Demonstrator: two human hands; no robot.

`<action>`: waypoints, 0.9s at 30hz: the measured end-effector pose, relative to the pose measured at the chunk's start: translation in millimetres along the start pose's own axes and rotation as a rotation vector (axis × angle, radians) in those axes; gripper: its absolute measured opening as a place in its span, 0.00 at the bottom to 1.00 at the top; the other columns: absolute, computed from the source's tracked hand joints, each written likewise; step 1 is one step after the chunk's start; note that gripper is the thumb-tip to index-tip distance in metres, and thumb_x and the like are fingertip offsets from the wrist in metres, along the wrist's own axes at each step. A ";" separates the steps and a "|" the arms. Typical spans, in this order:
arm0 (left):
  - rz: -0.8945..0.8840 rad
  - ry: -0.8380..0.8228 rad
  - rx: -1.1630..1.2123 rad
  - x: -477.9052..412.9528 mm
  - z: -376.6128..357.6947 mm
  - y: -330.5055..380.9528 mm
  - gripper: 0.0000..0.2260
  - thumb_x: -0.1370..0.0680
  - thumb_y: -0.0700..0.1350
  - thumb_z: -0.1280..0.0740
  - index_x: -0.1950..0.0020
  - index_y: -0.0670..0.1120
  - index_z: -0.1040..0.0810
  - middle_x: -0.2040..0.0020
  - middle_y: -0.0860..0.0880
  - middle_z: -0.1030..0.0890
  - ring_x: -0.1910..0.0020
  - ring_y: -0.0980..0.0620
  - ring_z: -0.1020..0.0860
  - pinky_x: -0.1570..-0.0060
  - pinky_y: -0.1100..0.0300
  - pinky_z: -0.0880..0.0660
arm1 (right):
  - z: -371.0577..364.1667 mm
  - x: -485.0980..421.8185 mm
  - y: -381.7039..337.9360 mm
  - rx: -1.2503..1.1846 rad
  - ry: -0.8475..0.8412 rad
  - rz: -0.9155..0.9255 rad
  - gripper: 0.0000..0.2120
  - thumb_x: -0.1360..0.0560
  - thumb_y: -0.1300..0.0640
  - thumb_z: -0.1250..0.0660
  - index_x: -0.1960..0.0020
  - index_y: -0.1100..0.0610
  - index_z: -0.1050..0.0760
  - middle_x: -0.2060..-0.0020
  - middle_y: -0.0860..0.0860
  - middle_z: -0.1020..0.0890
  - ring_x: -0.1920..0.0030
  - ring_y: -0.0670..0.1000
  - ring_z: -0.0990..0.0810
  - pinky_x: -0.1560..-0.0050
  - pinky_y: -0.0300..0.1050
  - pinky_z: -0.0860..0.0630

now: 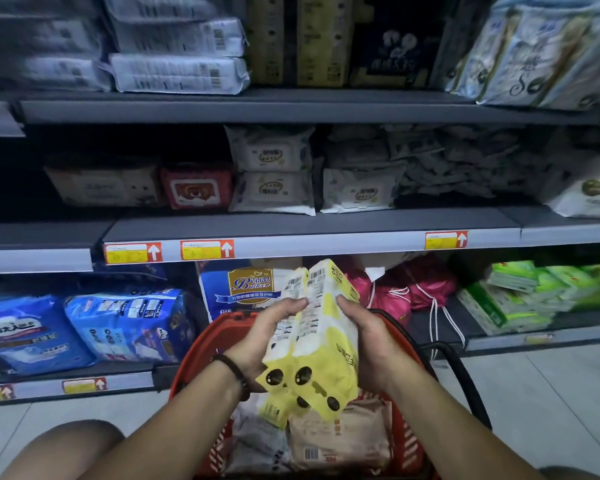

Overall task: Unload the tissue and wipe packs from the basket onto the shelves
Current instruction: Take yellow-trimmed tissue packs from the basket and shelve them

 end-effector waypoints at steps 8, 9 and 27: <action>0.130 0.118 -0.336 -1.7 11.4 9.7 0.27 0.24 0.67 0.32 0.40 0.46 0.13 0.46 0.41 0.12 0.57 0.42 0.13 0.54 0.52 0.17 | -1.8 -6.9 -13.4 -0.137 0.238 0.131 0.25 0.34 0.51 0.25 0.39 0.61 0.15 0.45 0.63 0.13 0.50 0.65 0.13 0.44 0.60 0.18; 0.141 0.116 -0.385 2.9 7.7 10.5 0.30 0.24 0.72 0.35 0.42 0.48 0.13 0.47 0.41 0.12 0.59 0.42 0.14 0.57 0.52 0.18 | 3.7 -11.3 -13.8 -0.146 0.310 0.163 0.29 0.34 0.51 0.22 0.36 0.60 0.18 0.45 0.63 0.13 0.49 0.67 0.12 0.46 0.62 0.16; -0.322 0.112 -0.096 5.4 22.1 72.9 0.21 0.35 0.44 0.26 0.43 0.43 0.22 0.54 0.44 0.17 0.58 0.47 0.15 0.61 0.56 0.17 | 0.8 27.2 -103.5 0.179 0.256 0.464 0.34 0.36 0.39 0.18 0.32 0.33 0.24 0.35 0.51 0.16 0.38 0.59 0.15 0.41 0.69 0.19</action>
Point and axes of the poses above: each hand's wrist, its own x-axis away from the middle knuckle, its own z-axis out of the back of the hand, y = z × x, the point moved 8 cm from there along -x, towards the middle knuckle
